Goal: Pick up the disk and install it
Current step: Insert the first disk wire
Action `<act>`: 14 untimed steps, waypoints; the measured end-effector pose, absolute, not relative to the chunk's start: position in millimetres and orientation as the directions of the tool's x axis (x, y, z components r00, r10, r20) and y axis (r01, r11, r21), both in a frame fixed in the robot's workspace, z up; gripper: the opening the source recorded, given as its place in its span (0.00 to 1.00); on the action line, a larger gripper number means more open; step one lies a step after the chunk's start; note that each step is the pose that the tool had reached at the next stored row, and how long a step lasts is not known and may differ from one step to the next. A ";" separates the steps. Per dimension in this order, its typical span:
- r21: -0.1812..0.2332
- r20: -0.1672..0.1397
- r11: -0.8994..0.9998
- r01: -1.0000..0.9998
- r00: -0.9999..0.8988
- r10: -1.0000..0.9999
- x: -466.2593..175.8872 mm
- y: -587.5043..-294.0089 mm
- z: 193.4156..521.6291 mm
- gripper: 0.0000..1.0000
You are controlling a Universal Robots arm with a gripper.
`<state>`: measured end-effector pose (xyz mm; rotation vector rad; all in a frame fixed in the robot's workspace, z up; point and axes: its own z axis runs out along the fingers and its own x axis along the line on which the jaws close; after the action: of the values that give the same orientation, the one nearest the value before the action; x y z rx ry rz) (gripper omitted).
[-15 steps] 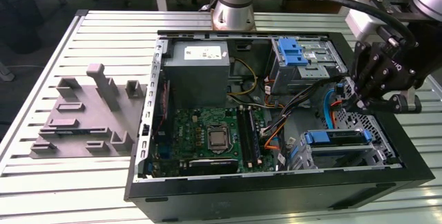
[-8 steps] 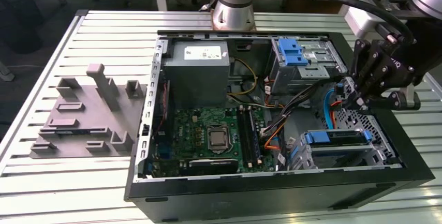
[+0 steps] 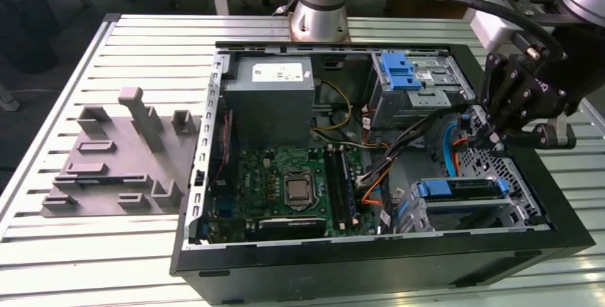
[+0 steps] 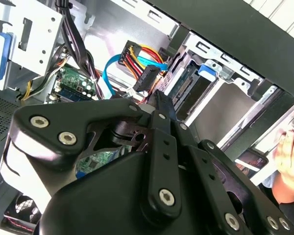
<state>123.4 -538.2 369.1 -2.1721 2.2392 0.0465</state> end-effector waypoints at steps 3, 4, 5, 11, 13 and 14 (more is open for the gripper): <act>0.001 -0.036 0.030 -1.000 -0.030 -0.999 123.3 -536.8 369.0 0.11; -0.001 -0.036 0.030 -1.000 -0.030 -0.999 123.4 -536.3 369.0 0.11; -0.002 -0.037 0.030 -1.000 -0.030 -0.999 123.3 -535.8 368.9 0.11; -0.014 -0.037 0.030 -0.999 -0.030 -0.999 123.3 -532.8 368.5 0.11; -0.018 -0.037 0.030 -0.999 -0.030 -0.999 123.4 -531.8 368.4 0.11; -0.019 -0.037 0.030 -0.999 -0.030 -0.999 123.4 -531.3 368.3 0.11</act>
<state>123.4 -531.3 368.3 -2.1602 2.2259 0.0189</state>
